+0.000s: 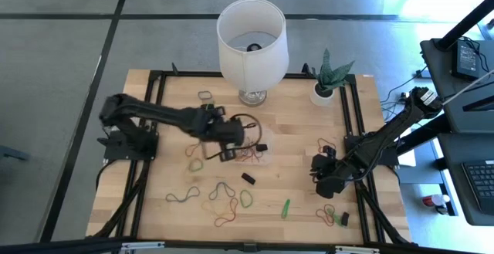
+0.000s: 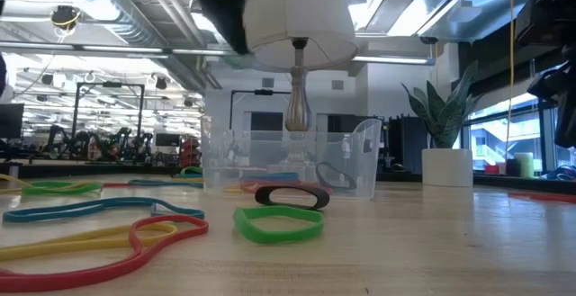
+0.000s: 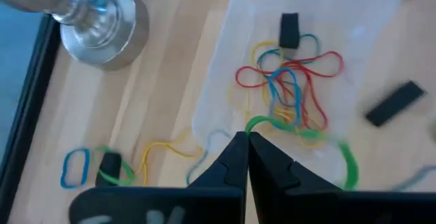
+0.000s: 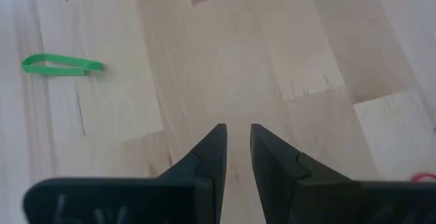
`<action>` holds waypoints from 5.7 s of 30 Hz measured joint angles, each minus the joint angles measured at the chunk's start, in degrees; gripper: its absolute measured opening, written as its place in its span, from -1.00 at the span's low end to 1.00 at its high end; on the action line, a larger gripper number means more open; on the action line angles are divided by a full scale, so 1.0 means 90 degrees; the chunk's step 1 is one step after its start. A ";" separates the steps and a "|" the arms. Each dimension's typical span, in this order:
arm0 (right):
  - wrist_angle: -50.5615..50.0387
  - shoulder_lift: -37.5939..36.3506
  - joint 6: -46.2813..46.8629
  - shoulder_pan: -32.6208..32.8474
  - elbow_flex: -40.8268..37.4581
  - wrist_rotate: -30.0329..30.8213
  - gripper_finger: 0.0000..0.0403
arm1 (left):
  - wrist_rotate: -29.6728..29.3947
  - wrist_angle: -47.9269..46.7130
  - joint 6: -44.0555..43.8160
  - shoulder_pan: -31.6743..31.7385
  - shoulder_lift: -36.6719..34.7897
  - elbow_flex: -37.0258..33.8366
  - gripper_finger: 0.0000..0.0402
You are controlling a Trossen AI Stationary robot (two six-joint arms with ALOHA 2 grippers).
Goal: Pick and place rubber bands into bin
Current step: Put the green rubber band into the container, then put the red rubber band into the container
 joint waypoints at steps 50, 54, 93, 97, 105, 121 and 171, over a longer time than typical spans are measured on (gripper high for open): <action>0.1101 0.0017 0.0001 -0.0463 0.0002 0.0040 -0.65 | 0.1658 0.0069 0.1395 0.0673 0.0691 0.1226 -0.90; 0.1524 0.0017 -0.0016 -0.0639 0.0002 0.0040 -0.65 | 0.1861 0.0482 0.1884 0.0736 0.0117 0.0567 -0.99; -0.3324 0.0901 0.3013 -0.4240 0.1237 -0.1949 -0.51 | 0.2077 0.3093 0.0918 0.1086 -0.5363 -0.5810 -0.99; -0.2668 0.0984 0.3064 -0.4255 0.0749 -0.2094 -0.28 | 0.2079 0.3093 0.0914 0.1086 -0.5363 -0.5810 -0.99; -0.1841 0.0988 0.3351 -0.4255 -0.0244 -0.2087 0.06 | 0.2077 0.3296 0.0728 0.1086 -0.5358 -0.5810 -0.99; -0.1420 0.1026 0.2635 -0.4193 -0.0157 -0.1749 -0.95 | 0.2068 0.3758 0.0726 0.1086 -0.5358 -0.5810 -0.99; -0.1450 0.6129 -0.0672 -0.4043 0.6781 -0.1167 -0.79 | 0.1562 0.3755 0.0751 0.1085 -0.5356 -0.5810 -0.99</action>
